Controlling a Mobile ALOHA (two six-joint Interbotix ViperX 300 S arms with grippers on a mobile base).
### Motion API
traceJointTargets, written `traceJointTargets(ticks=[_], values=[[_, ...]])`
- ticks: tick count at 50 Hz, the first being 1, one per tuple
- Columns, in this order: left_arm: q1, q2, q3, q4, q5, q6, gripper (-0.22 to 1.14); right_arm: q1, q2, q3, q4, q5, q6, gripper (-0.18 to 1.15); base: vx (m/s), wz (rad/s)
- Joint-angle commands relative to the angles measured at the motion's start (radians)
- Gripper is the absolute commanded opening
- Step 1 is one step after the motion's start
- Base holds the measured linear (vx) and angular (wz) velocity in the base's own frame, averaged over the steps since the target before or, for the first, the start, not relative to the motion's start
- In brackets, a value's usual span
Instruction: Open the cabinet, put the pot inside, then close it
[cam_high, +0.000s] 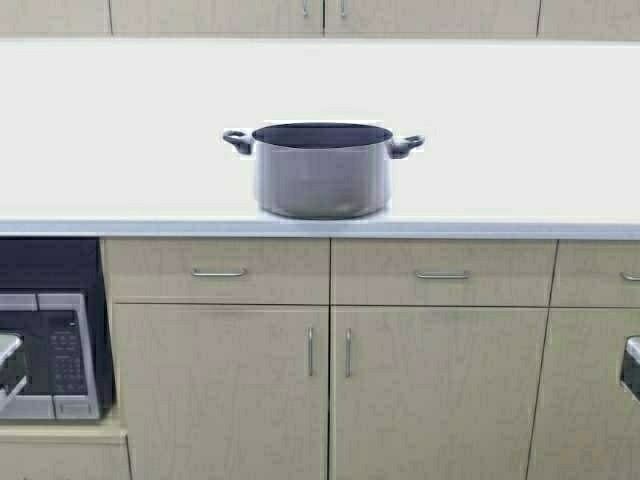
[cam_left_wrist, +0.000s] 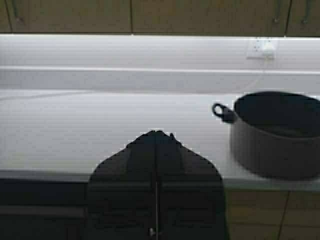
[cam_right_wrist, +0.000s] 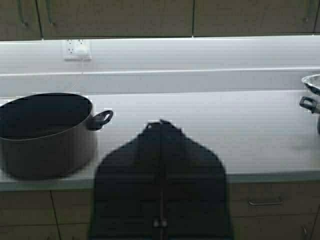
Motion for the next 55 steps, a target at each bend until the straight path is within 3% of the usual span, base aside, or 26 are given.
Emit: traceJointTargets(ticks=[1, 6, 55], values=[[-0.015, 0.009, 0.003, 0.006, 0.002, 0.0, -0.02, 0.005, 0.017, 0.002, -0.002, 0.005, 0.002, 0.02, 0.08, 0.01], [-0.014, 0.012, 0.002, 0.006, 0.002, -0.002, 0.07, 0.005, 0.025, 0.002, -0.003, 0.015, -0.002, 0.09, 0.12, 0.05], [-0.014, 0.083, -0.008, 0.006, -0.002, -0.034, 0.03, 0.005, 0.029, -0.012, -0.014, 0.097, 0.002, 0.06, 0.28, 0.01]])
